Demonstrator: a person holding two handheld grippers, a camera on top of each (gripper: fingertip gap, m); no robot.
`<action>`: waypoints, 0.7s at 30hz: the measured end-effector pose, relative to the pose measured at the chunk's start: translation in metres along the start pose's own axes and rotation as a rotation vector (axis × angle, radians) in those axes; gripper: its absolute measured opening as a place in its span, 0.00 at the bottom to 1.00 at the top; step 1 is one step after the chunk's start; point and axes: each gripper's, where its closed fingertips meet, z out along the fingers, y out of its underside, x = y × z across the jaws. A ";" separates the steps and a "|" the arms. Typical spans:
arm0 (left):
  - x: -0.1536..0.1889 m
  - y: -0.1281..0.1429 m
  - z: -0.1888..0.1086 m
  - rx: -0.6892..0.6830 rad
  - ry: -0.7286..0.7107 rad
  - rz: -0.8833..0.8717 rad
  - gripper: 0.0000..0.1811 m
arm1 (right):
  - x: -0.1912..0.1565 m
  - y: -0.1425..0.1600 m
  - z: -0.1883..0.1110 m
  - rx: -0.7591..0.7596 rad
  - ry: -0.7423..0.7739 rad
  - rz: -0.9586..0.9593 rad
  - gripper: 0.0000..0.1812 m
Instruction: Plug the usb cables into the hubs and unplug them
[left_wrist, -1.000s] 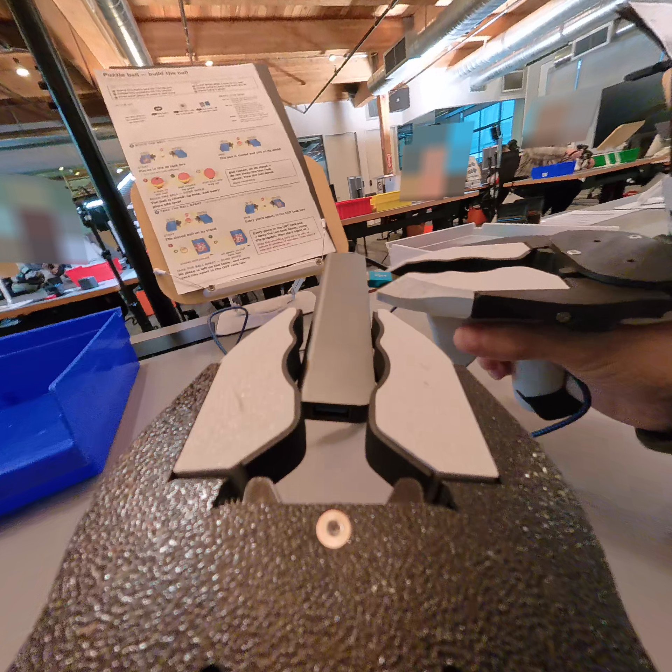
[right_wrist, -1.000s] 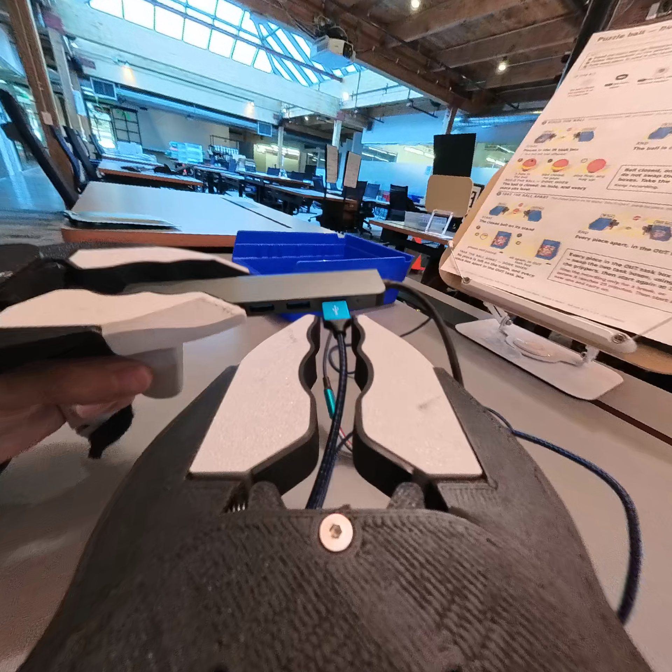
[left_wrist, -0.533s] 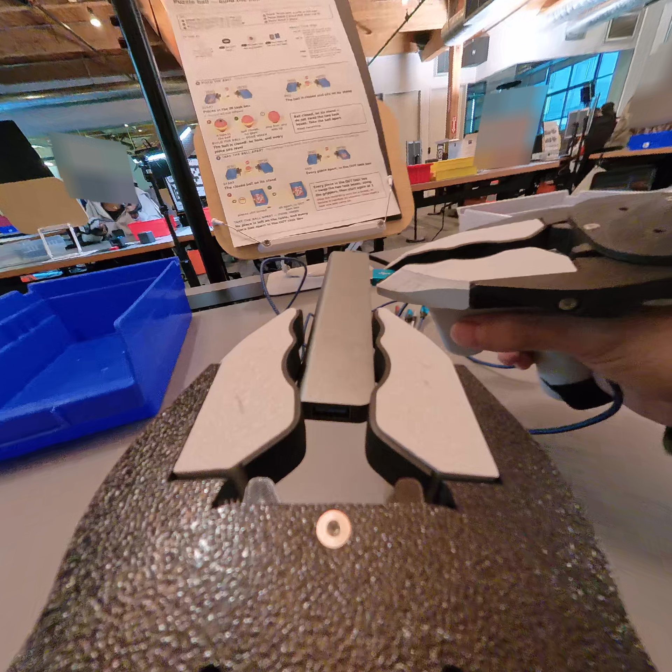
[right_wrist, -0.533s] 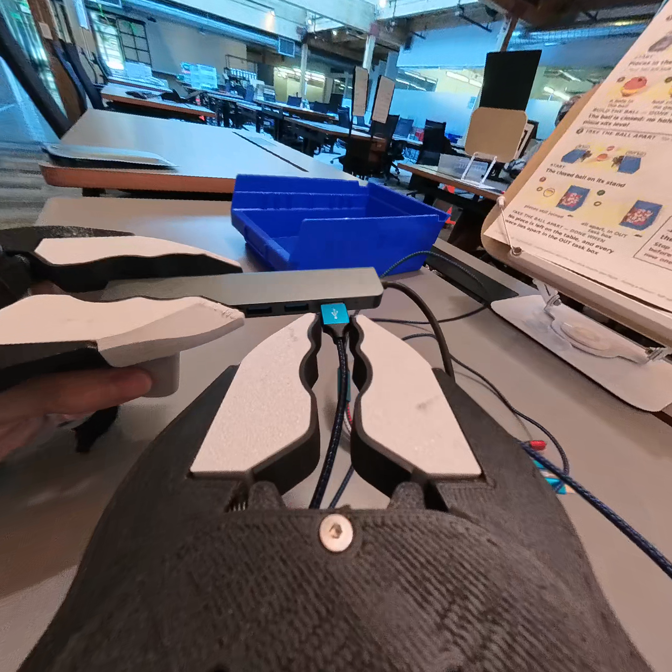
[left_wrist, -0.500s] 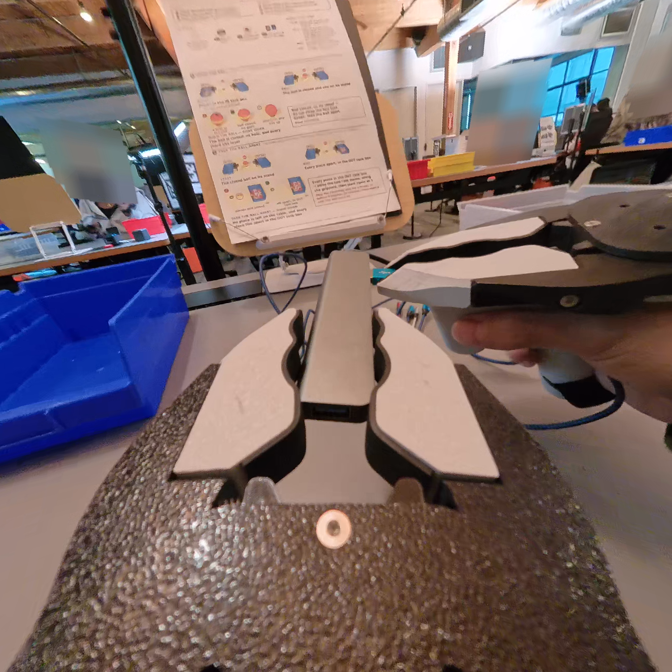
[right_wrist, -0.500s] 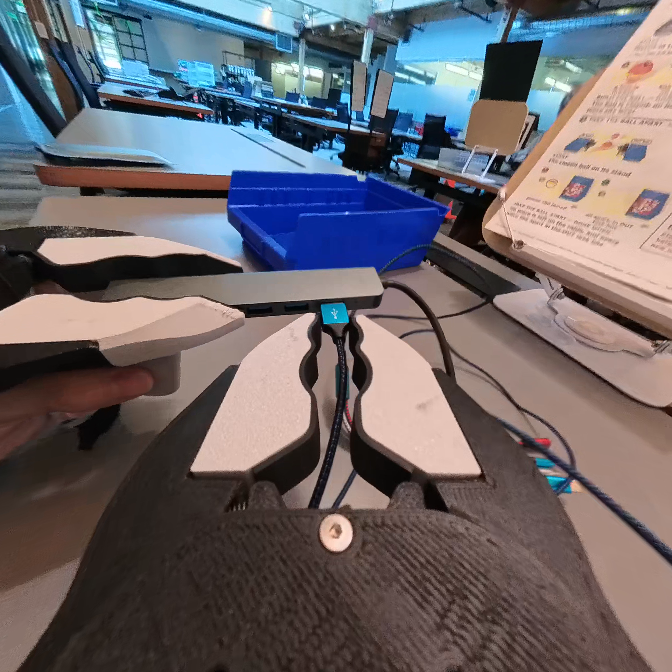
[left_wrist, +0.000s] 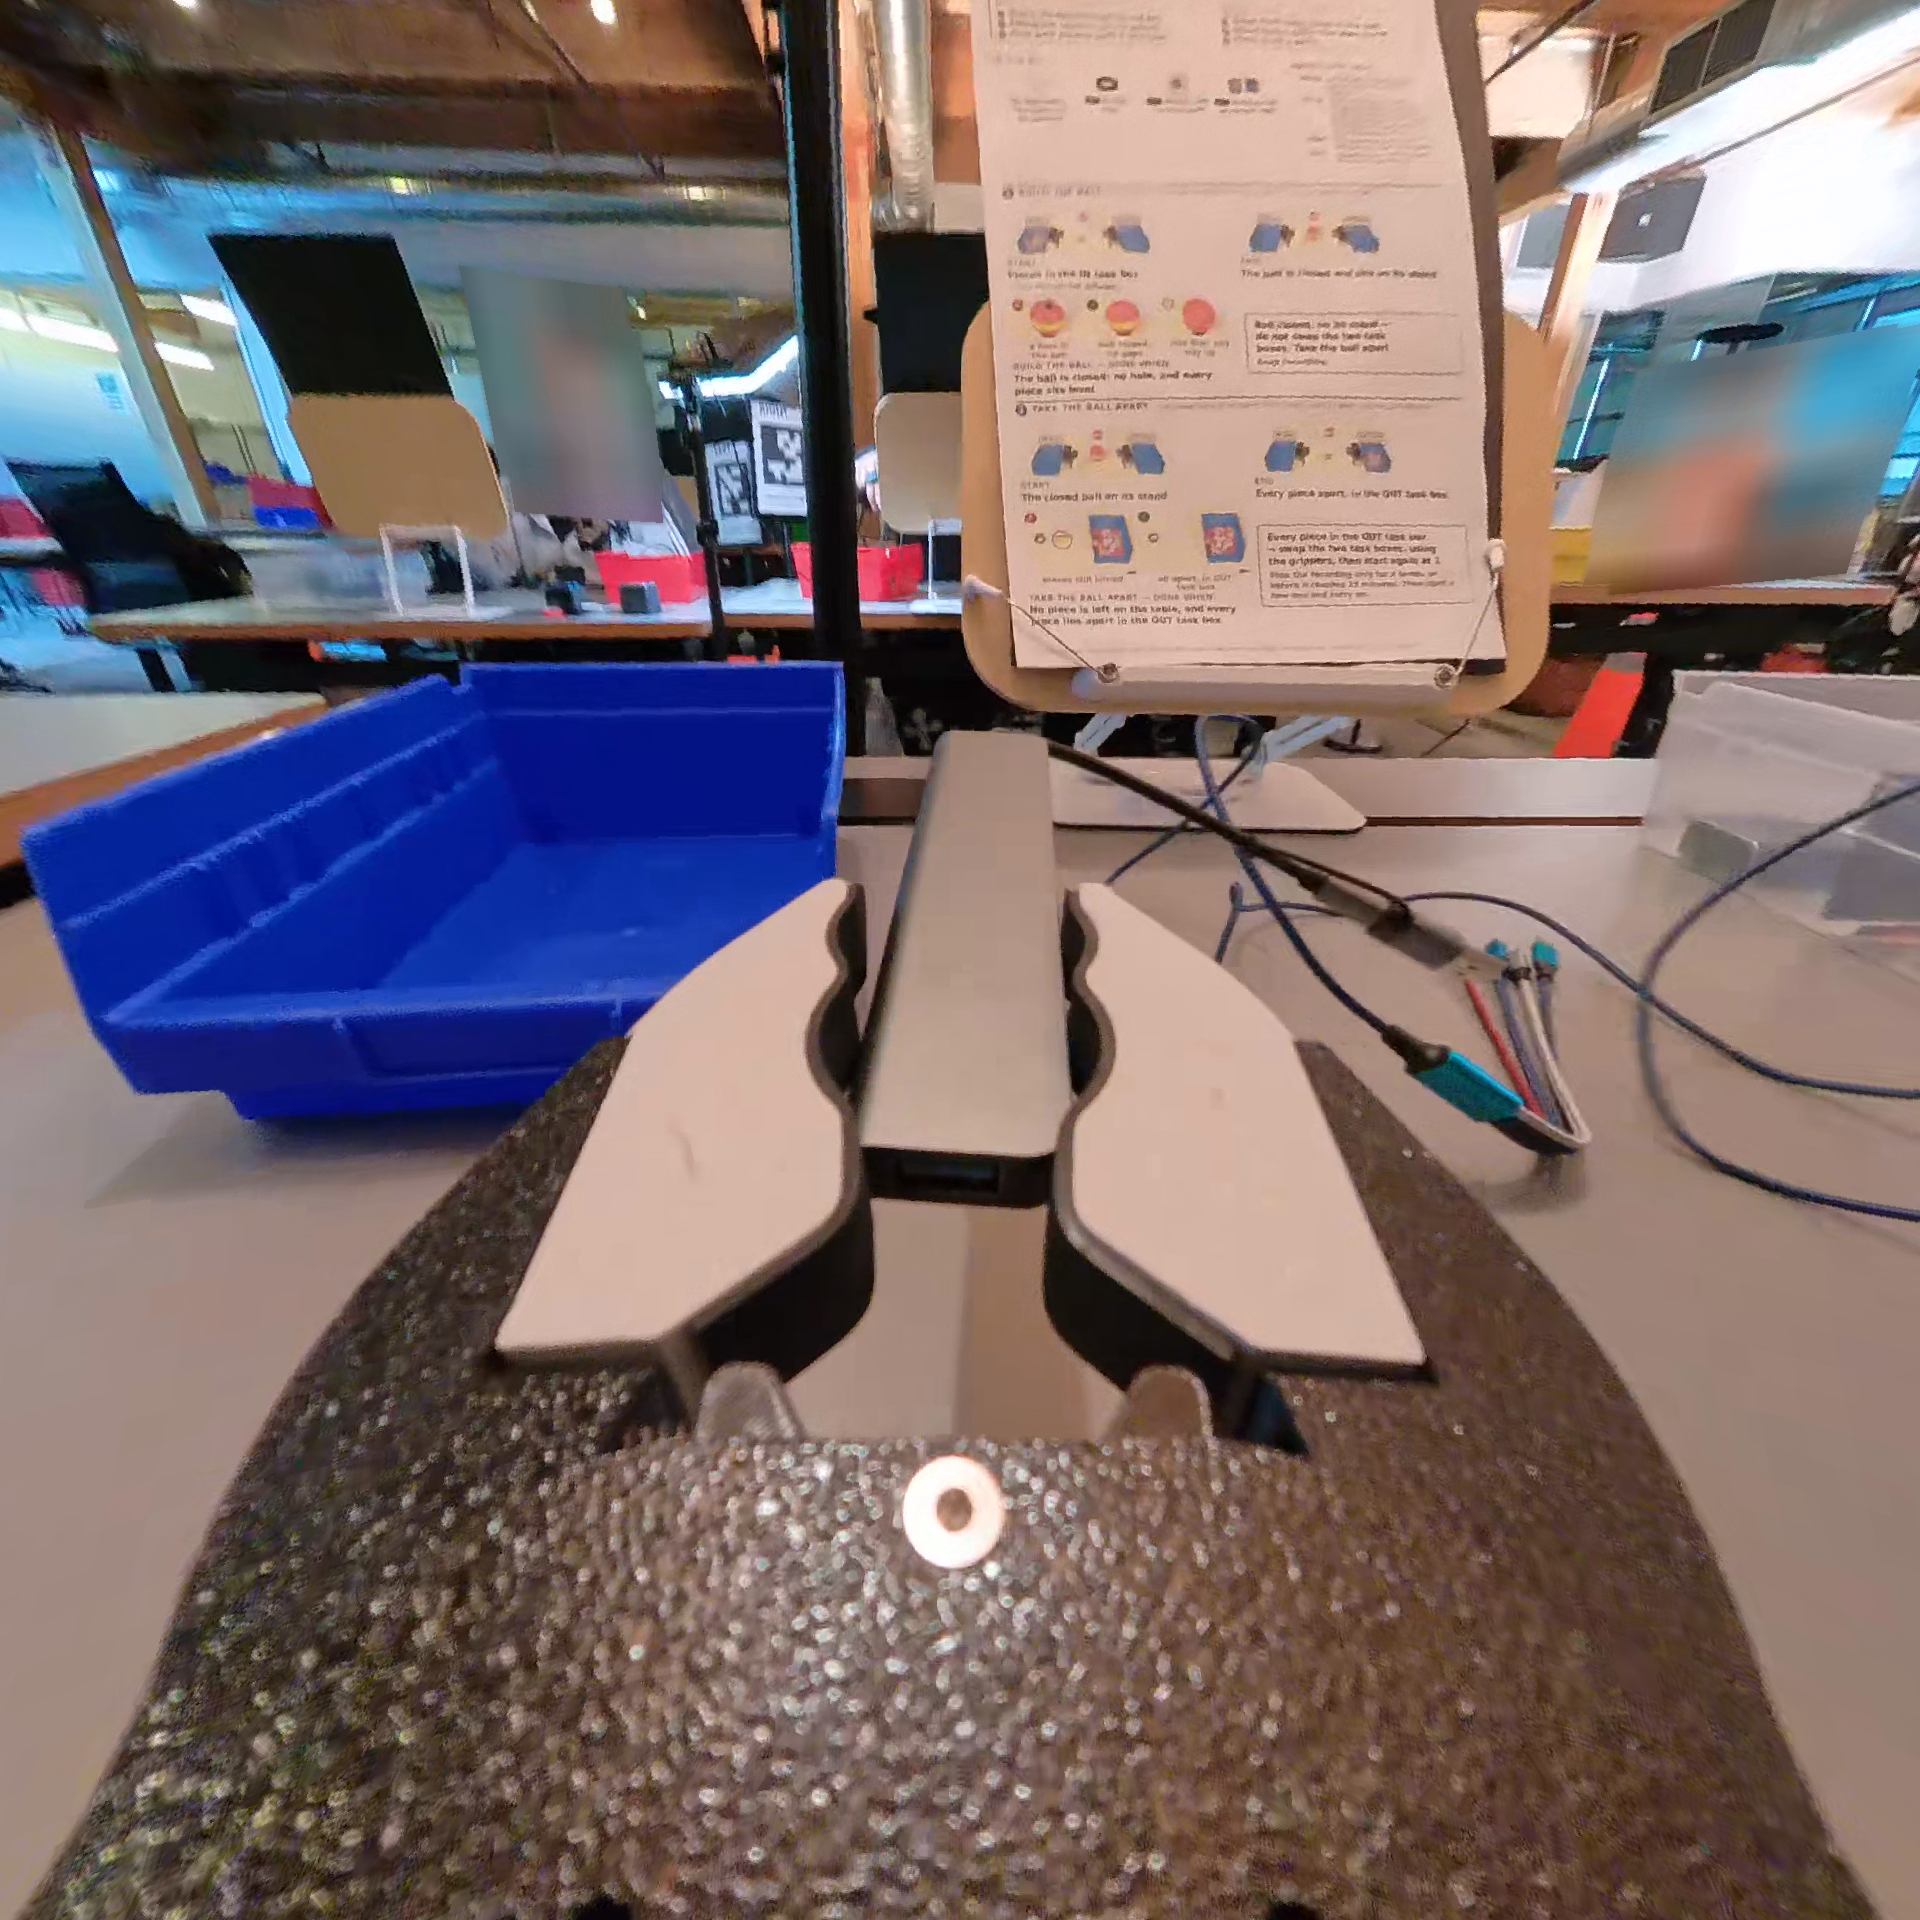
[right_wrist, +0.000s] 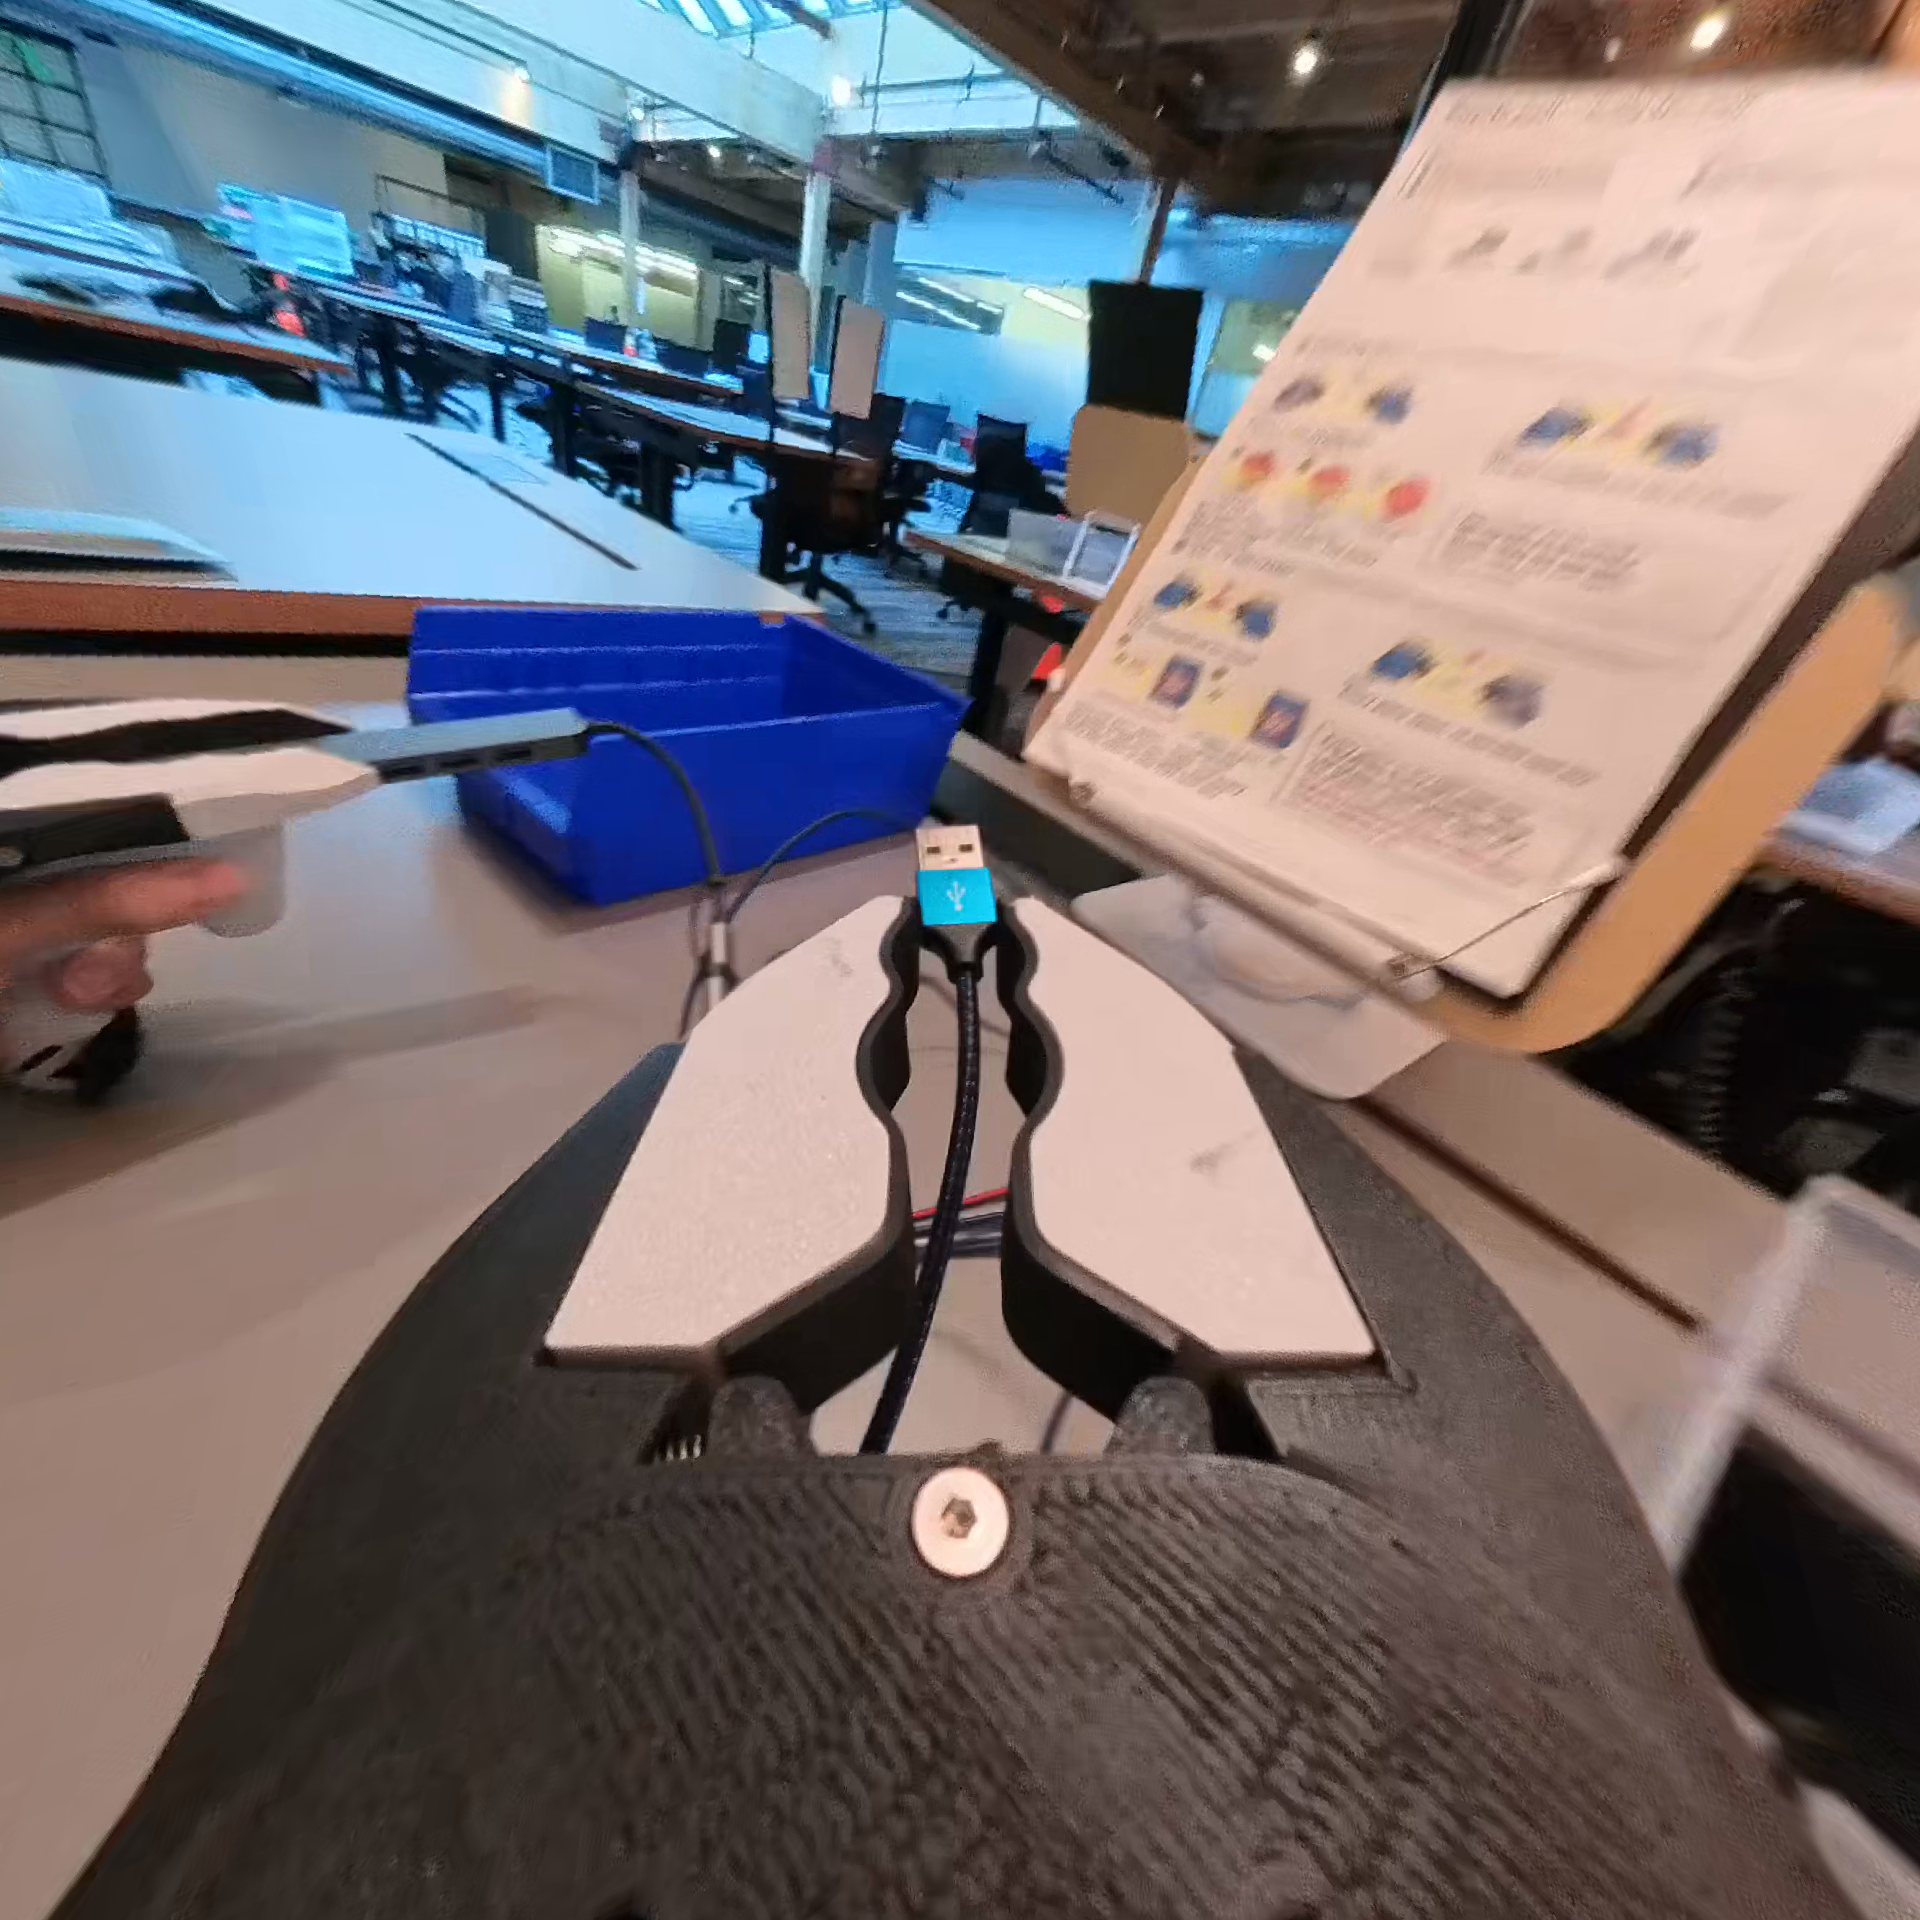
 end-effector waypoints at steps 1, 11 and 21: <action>-0.001 -0.001 -0.001 0.014 -0.008 0.000 0.19 | 0.011 -0.012 -0.008 -0.001 0.017 -0.037 0.08; -0.004 -0.047 -0.014 0.158 0.099 -0.174 0.19 | 0.109 -0.042 -0.064 -0.174 0.233 -0.328 0.08; 0.010 -0.051 -0.013 0.146 0.176 -0.159 0.19 | 0.244 -0.042 -0.091 -0.365 0.326 -0.287 0.08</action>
